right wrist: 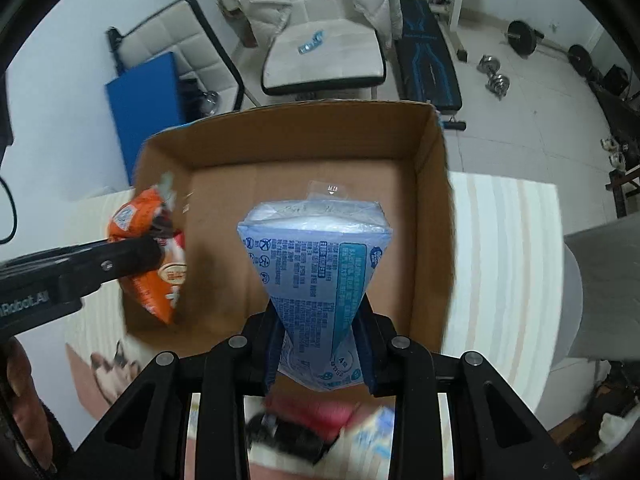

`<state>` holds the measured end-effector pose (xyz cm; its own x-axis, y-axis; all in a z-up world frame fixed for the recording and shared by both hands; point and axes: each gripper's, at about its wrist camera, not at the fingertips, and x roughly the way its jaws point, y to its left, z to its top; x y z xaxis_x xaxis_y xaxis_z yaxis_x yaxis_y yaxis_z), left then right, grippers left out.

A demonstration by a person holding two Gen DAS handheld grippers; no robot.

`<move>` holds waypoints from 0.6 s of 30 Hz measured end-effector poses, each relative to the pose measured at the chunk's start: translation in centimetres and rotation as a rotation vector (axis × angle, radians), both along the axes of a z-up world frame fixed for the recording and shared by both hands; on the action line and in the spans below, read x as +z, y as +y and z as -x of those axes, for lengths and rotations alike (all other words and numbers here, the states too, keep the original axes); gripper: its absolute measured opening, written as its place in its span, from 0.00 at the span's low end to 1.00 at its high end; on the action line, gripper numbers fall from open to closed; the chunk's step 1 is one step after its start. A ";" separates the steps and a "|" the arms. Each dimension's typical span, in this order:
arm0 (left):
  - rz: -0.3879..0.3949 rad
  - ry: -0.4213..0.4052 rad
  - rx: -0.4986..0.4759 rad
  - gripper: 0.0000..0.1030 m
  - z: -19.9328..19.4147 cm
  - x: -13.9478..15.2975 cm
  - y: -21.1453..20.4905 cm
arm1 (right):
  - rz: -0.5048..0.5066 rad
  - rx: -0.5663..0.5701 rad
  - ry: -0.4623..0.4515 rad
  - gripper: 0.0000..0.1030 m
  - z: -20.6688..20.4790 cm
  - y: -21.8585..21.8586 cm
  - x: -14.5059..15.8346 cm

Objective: Organize soft objects
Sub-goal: 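Carry both packs into the box and open both grippers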

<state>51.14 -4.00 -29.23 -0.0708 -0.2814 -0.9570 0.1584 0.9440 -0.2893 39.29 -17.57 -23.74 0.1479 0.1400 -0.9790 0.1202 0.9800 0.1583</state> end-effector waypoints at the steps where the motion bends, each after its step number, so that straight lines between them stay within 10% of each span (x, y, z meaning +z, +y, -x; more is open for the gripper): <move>1: 0.002 0.026 -0.007 0.31 -1.0 -1.3 -0.7 | 0.011 0.002 0.014 0.33 -1.4 0.1 -1.9; 16: -0.041 0.150 -0.075 0.35 -4.0 -6.9 -5.8 | 0.056 0.032 0.085 0.41 -7.4 -1.8 -9.3; 18: -0.046 0.136 -0.071 0.60 -4.0 -6.5 -5.4 | 0.072 0.026 0.078 0.48 -7.7 -2.0 -9.1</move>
<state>55.15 -9.36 -35.73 -0.2188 -0.2276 -0.9489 0.1872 0.9446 -0.2697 46.96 -19.53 -32.88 0.0680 0.0720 -0.9951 0.1039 0.9915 0.0789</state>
